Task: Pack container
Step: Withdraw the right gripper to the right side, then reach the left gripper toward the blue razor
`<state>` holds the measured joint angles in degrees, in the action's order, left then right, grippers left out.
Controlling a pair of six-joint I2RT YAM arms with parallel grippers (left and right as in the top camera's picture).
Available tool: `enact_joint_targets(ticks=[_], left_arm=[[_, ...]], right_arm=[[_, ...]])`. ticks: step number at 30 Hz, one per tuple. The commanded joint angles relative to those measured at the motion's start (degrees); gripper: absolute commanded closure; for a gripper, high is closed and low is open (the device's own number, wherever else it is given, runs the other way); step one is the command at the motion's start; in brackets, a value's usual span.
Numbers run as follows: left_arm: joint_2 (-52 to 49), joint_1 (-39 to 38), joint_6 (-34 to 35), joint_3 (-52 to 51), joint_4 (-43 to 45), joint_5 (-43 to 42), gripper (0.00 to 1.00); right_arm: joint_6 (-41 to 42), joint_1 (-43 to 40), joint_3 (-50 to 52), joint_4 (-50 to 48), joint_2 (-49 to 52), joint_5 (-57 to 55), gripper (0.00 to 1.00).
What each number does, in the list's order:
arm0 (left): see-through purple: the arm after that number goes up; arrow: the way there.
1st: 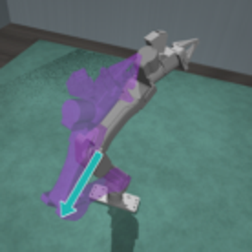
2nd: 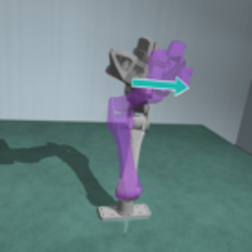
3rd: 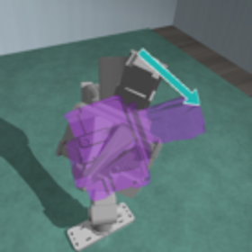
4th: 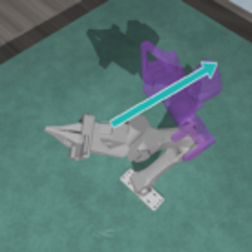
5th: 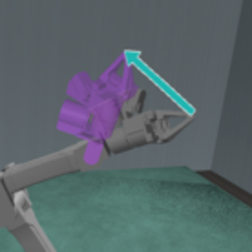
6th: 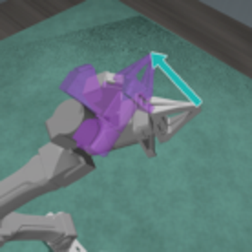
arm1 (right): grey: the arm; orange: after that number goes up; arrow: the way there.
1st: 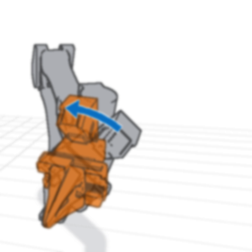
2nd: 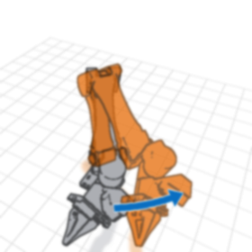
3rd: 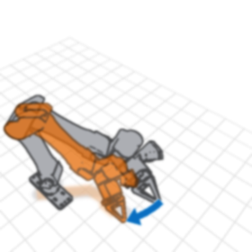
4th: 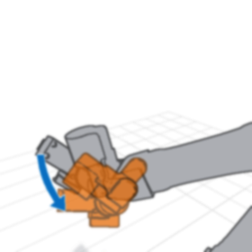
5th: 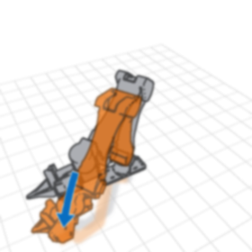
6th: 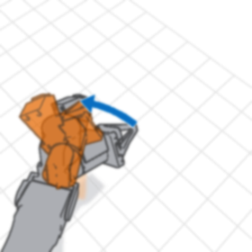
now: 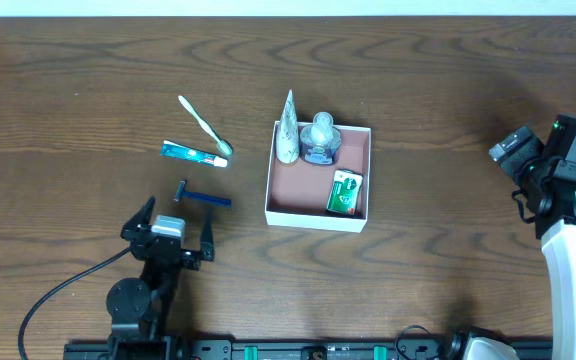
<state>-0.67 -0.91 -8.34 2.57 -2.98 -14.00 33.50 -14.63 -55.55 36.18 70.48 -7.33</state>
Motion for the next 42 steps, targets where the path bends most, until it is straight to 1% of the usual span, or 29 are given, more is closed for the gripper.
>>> enact_joint_targets(ticks=[1, 5, 12, 15, 16, 18, 20, 26, 31, 34, 38, 40, 42], left_arm=[[-2.1, 0.2, 4.6, 6.8, -3.2, -4.7, 0.02], [-10.9, 0.2, 4.3, 17.6, -11.6, -4.6, 0.02], [-37.0, 0.2, 4.4, 42.9, -27.4, -6.4, 0.02], [-45.3, 0.2, 4.4, 53.1, -33.6, -12.3, 0.02], [-47.9, 0.2, 4.4, 57.0, -35.7, -17.9, 0.02], [-50.3, 0.2, 4.4, 60.4, -36.5, -22.9, 0.02], [-51.7, 0.2, 4.4, 61.7, -35.7, -24.7, 0.02], [-52.0, 0.2, 4.5, 61.8, -35.7, -25.1, 0.02], [-52.2, 0.2, 6.6, 61.8, -34.2, -24.5, 0.02], [-54.2, 0.2, 18.7, 62.9, -34.4, -13.8, 0.02], [-59.8, 0.2, 27.3, 65.6, -38.9, -5.0, 0.02], [-63.8, 0.2, 34.1, 67.4, -42.6, 1.4, 0.02], [-67.3, 0.2, 39.4, 68.2, -44.3, 4.0, 0.02]], right_arm=[[0.8, -0.3, -0.6, 0.1, 0.3, 0.5, 0.01], [0.8, -0.3, -0.6, 0.1, 0.3, 0.4, 0.01], [0.8, -0.3, -0.6, 0.1, 0.3, 0.4, 0.01], [0.8, -0.3, -0.6, 0.1, 0.3, 0.4, 0.01], [0.8, -0.3, -0.6, 0.1, 0.3, 0.5, 0.01], [0.8, -0.3, -0.6, 0.1, 0.3, 0.5, 0.01], [0.8, -0.3, -0.6, 0.1, 0.3, 0.4, 0.01], [0.8, -0.3, -0.6, 0.1, 0.3, 0.4, 0.01], [0.8, -0.3, -0.6, 0.1, 0.3, 0.4, 0.01], [0.8, -0.3, -0.6, 0.1, 0.3, 0.5, 0.01], [0.8, -0.3, -0.6, 0.1, 0.3, 0.4, 0.01], [0.8, -0.3, -0.6, 0.1, 0.3, 0.4, 0.01], [0.8, -0.3, -0.6, 0.1, 0.3, 0.4, 0.01]])
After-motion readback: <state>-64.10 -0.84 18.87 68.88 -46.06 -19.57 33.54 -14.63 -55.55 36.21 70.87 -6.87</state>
